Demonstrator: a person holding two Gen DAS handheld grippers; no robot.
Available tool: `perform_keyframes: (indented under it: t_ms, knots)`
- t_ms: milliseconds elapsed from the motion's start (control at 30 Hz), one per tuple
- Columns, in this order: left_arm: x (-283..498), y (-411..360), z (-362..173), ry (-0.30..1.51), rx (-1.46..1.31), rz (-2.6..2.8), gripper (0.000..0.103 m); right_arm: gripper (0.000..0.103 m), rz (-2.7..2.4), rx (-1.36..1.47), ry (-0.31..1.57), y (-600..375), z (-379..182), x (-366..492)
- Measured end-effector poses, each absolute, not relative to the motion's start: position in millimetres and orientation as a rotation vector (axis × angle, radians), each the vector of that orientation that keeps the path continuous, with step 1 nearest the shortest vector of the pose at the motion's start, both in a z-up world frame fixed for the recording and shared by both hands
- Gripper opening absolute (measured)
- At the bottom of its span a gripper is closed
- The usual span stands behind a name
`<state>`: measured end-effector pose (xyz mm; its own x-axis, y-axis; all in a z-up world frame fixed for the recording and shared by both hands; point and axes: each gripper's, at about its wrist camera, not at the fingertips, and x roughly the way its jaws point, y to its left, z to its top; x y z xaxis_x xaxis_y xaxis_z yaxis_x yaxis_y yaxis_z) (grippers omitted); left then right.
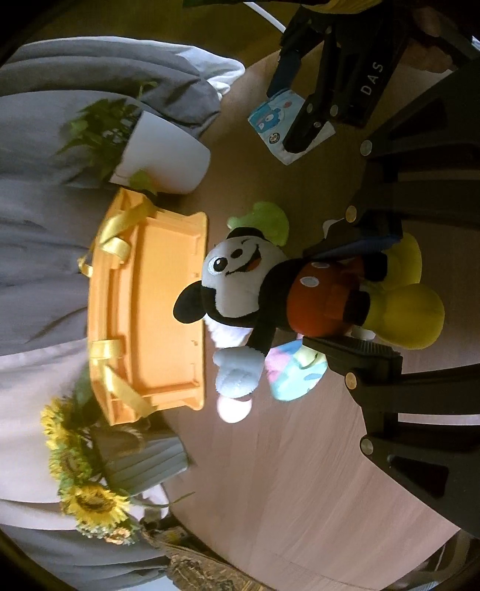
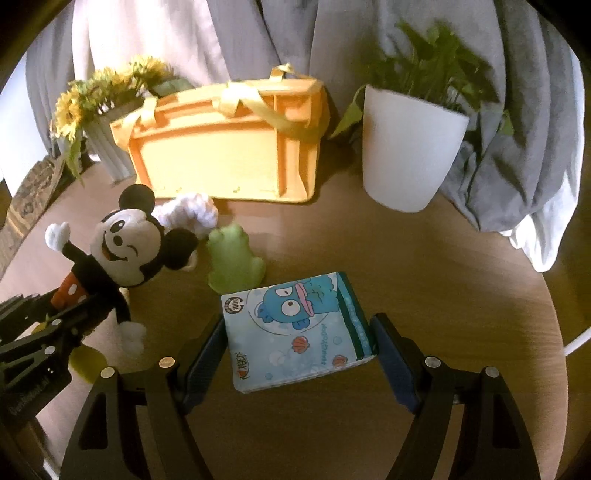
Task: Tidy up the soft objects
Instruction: 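Grasp the Mickey plush with the left gripper while the right gripper grasps the tissue pack, then lift Mickey and the tissue pack over the orange crate with both grippers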
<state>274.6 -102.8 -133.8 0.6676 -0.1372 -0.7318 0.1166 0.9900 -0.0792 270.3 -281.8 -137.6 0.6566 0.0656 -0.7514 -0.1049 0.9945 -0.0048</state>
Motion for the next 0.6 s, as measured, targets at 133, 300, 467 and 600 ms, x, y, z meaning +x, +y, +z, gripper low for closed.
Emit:
perform_keyframes:
  t_ms: [133, 300, 467, 600]
  knots:
    - [267.6, -98.8, -116.1, 0.784, -0.023, -0.143, 0.038, 0.079, 0.097, -0.037, 0.815, -277.7, -120.6, 262.8]
    - [260.2, -89.9, -97.5, 0.738, -0.027, -0.15, 0.038, 0.079, 0.1, -0.028, 0.77, -271.3, -100.9, 256.0]
    - [256.7, -80.8, -78.7, 0.688, -0.026, -0.156, 0.038, 0.079, 0.094, -0.022, 0.719, -262.7, -80.9, 251.1]
    - [256.9, -71.3, -63.5, 0.645, -0.026, -0.166, 0.038, 0.079, 0.086, -0.015, 0.681, -255.8, -66.6, 247.5]
